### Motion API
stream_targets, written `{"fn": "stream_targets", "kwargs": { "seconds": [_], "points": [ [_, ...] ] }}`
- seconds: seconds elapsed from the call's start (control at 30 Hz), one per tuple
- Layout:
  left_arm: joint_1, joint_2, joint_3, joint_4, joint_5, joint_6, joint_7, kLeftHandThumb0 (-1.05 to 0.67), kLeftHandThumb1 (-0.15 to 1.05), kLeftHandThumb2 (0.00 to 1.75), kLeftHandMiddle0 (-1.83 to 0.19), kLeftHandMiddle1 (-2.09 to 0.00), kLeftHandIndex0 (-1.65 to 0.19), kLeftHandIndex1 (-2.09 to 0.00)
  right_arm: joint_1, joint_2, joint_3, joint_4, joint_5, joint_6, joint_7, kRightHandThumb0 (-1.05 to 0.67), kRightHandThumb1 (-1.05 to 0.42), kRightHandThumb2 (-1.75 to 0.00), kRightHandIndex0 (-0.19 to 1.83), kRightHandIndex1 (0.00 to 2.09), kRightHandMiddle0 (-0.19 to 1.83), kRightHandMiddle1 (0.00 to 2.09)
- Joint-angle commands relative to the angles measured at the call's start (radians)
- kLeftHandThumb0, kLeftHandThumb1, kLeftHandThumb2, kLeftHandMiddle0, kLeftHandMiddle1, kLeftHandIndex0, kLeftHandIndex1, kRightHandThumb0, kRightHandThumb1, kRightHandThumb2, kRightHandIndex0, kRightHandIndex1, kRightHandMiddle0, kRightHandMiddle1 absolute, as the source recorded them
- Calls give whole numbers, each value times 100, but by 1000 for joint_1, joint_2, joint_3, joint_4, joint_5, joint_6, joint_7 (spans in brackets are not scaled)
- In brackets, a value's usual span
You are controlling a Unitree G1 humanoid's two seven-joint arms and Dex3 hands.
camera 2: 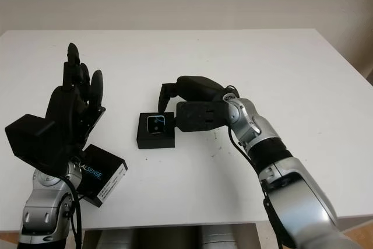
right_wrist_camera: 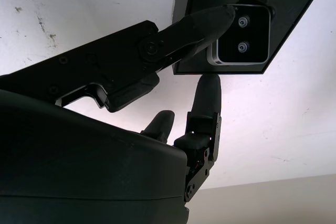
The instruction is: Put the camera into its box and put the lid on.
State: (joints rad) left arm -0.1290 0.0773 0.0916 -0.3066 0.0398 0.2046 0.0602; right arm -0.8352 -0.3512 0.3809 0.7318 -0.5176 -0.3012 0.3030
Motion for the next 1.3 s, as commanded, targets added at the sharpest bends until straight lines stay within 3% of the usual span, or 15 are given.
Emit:
{"fn": "stream_targets", "kwargs": {
  "seconds": [0.0,0.7,1.27],
  "points": [
    [-15,-3,-1,-15,1,0,4,-75,105,54,19,0,19,0,-14,4,-2,-13,6,-7,1,-72,-88,-6,11,96,52,128],
    [-24,2,3,-11,-5,2,-3,-75,105,54,19,0,19,0,8,-4,-25,-74,64,-35,28,-72,-89,-5,9,106,54,151],
    [-17,13,7,-14,-11,-5,-22,-78,105,54,19,0,19,0,13,-1,-1,-31,26,-35,6,-69,-87,-5,11,95,45,136]
  ]
}}
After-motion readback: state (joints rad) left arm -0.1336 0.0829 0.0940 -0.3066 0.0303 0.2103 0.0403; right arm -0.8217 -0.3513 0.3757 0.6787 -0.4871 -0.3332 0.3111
